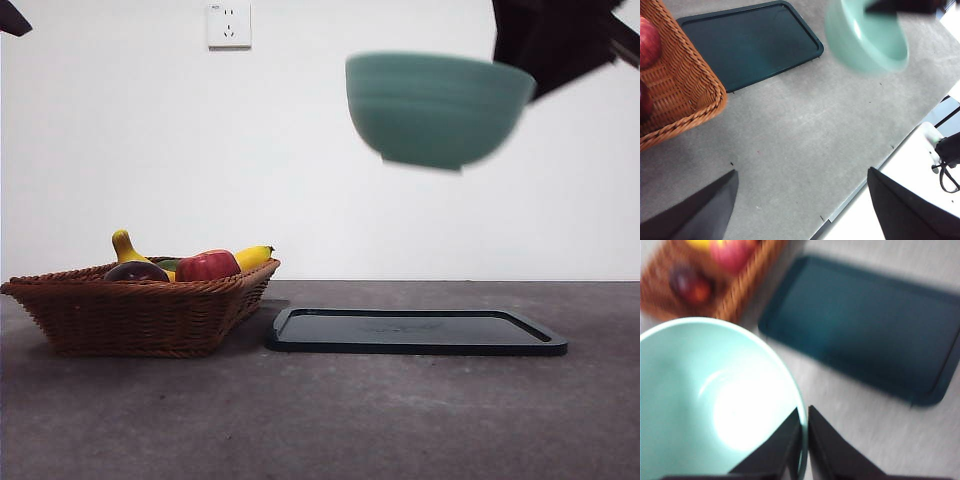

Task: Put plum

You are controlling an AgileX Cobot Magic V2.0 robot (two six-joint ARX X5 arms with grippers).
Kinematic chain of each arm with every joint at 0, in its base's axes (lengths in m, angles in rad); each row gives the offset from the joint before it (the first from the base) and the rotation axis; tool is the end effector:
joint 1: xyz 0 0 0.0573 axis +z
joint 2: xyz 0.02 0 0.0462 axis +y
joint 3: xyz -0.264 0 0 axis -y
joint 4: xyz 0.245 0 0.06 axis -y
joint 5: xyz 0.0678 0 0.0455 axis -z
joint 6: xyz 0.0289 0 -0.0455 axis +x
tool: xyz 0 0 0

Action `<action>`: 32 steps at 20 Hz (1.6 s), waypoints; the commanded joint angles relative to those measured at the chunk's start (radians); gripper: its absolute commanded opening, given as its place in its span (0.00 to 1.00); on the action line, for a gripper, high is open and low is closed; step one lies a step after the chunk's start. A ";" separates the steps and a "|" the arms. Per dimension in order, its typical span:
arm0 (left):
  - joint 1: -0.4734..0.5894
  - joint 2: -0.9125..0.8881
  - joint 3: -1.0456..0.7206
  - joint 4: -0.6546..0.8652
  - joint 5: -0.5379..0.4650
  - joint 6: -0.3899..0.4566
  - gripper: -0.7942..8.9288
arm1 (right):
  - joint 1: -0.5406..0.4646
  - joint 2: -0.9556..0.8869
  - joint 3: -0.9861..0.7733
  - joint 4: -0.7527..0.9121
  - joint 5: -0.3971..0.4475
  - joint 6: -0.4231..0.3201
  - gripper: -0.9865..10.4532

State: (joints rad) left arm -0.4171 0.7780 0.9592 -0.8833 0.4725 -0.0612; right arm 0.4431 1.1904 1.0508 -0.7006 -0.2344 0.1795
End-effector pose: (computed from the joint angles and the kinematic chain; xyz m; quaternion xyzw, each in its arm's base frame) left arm 0.1168 -0.0661 0.3316 -0.0355 0.3560 -0.3933 0.8470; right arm 0.2112 0.1077 0.3025 0.0349 0.4312 0.2658 0.8615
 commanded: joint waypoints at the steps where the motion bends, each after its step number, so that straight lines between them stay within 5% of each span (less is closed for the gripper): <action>1: -0.005 0.006 0.012 0.008 0.003 0.019 0.49 | 0.037 -0.016 -0.070 0.050 0.001 -0.002 0.10; 8: -0.005 0.006 0.012 0.008 0.003 0.019 0.49 | 0.137 0.041 -0.277 0.256 0.079 0.066 0.10; 21: -0.005 0.006 0.012 0.007 0.003 0.019 0.49 | 0.171 0.224 -0.291 0.333 0.138 0.070 0.10; 26: -0.005 0.006 0.012 0.007 0.003 0.019 0.49 | 0.171 0.220 -0.291 0.332 0.138 0.077 0.32; 32: -0.005 0.006 0.012 0.007 0.003 0.019 0.49 | 0.169 0.135 -0.290 0.319 0.142 0.079 0.39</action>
State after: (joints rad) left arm -0.4171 0.7780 0.9592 -0.8837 0.4725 -0.0608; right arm 0.6041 1.3186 0.7567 -0.3862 -0.0971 0.2440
